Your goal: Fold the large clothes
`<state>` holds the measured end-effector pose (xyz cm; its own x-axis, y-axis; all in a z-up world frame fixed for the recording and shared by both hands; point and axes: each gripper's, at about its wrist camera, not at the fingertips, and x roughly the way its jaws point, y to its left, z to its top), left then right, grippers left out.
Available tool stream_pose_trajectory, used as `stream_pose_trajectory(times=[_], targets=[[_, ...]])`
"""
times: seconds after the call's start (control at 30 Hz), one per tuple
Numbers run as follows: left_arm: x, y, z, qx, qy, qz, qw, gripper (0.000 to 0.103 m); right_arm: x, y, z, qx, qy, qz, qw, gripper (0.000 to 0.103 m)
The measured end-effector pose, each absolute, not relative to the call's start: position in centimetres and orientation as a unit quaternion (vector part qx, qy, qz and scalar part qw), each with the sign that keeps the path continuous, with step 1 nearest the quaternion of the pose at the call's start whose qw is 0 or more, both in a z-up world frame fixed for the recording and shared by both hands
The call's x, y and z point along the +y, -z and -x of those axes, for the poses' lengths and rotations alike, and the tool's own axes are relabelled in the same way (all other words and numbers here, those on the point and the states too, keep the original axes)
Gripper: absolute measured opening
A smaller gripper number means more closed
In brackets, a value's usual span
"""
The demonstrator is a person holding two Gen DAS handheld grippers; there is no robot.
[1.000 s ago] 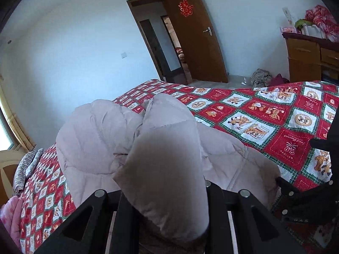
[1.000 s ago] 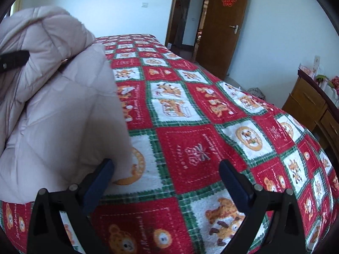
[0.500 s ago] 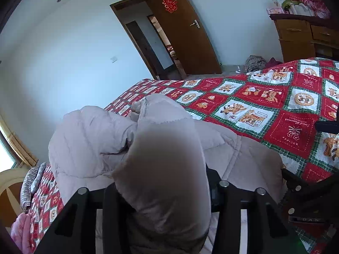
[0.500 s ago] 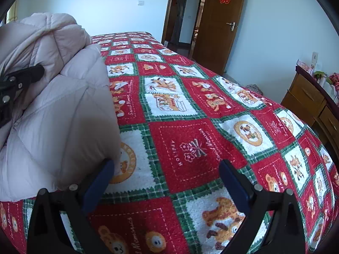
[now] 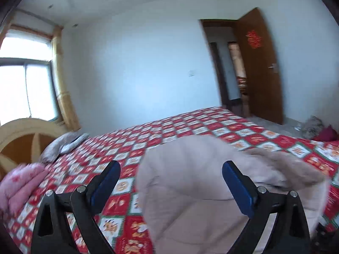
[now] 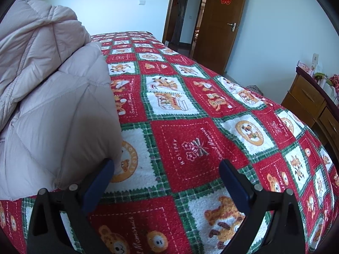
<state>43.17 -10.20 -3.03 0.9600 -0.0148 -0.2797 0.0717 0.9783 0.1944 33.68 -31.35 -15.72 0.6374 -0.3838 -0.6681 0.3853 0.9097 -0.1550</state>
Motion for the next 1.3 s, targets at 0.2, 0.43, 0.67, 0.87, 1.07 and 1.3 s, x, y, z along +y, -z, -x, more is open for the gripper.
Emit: stream_pose_trajectory(times=[0.2, 0.43, 0.67, 0.87, 1.07, 1.3], targets=[[-5.5, 9.4, -51.7, 0.303, -0.02, -0.017, 0.953, 0.097, -31.5, 15.5, -33.5, 0.372, 0.208, -0.003, 0.905, 0.1], [-13.7, 9.4, -48.9, 0.225, 0.024, -0.148, 0.963, 0.097, -33.8, 12.6, -32.5, 0.338, 0.221, -0.036, 0.914, 0.1], [-19.5, 10.3, -47.7, 0.189, 0.056, -0.222, 0.955, 0.097, -35.5, 7.1, -33.4, 0.282, 0.229, -0.066, 0.929, 0.1], [-20.8, 10.9, -48.1, 0.199, 0.062, -0.23, 0.951, 0.097, -34.2, 3.6, -36.5, 0.253, 0.187, -0.101, 0.944, 0.085], [-21.8, 10.9, -47.5, 0.212, 0.097, -0.22, 0.947, 0.097, -32.4, 2.8, -42.1, 0.272, 0.142, -0.14, 0.941, 0.079], [-17.3, 8.3, -48.2, 0.211, 0.075, -0.121, 0.967, 0.097, -32.6, 6.2, -45.6, 0.326, 0.151, -0.149, 0.921, 0.072]])
